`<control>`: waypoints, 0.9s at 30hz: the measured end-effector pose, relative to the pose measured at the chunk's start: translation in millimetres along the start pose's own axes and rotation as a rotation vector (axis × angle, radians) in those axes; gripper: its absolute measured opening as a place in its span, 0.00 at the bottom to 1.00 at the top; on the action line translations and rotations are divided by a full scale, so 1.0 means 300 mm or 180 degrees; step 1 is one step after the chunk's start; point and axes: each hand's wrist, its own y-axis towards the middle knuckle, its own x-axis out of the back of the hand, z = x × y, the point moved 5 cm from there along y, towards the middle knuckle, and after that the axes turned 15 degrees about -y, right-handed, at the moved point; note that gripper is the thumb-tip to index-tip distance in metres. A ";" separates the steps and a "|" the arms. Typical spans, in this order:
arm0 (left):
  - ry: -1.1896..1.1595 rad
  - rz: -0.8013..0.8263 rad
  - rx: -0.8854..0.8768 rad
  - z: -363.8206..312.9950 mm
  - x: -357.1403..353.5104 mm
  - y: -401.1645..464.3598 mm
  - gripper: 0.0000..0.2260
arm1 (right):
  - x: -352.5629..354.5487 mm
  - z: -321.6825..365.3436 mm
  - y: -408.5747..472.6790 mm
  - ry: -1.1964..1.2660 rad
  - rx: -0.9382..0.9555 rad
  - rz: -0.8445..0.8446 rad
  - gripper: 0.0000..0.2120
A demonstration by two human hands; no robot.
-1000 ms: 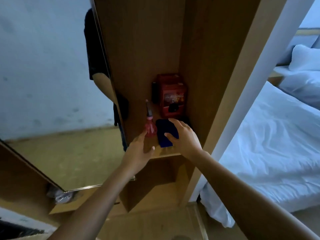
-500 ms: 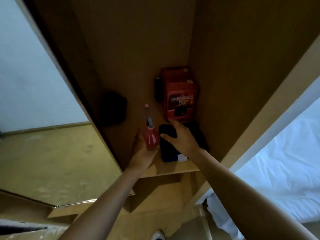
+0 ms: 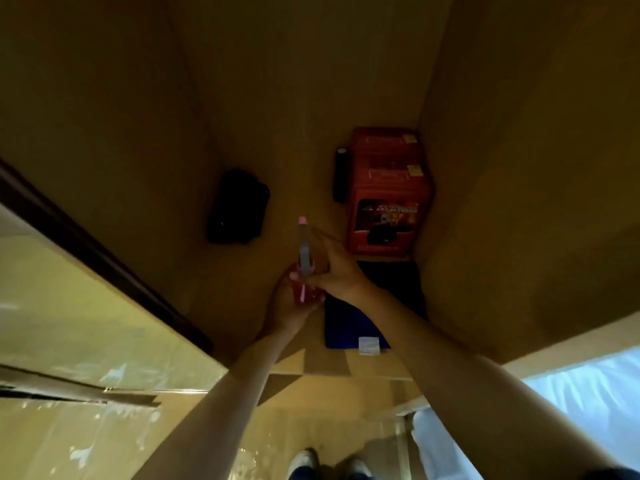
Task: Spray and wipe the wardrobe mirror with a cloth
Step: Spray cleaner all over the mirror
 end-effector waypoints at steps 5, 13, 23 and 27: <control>-0.0200 0.0022 -0.0035 0.042 -0.009 0.016 0.20 | -0.037 -0.019 0.044 0.0292 -0.0101 0.0146 0.37; -0.0030 0.0006 -0.0098 0.066 -0.007 -0.001 0.22 | -0.057 -0.033 0.050 0.0279 0.0000 -0.0043 0.31; 0.0490 0.0005 -0.0073 0.038 0.014 -0.112 0.27 | -0.033 0.024 -0.048 -0.0024 0.0290 -0.0308 0.28; 0.0606 -0.0009 -0.0387 -0.037 0.009 -0.203 0.18 | -0.010 0.080 -0.131 -0.0193 0.0548 -0.0616 0.27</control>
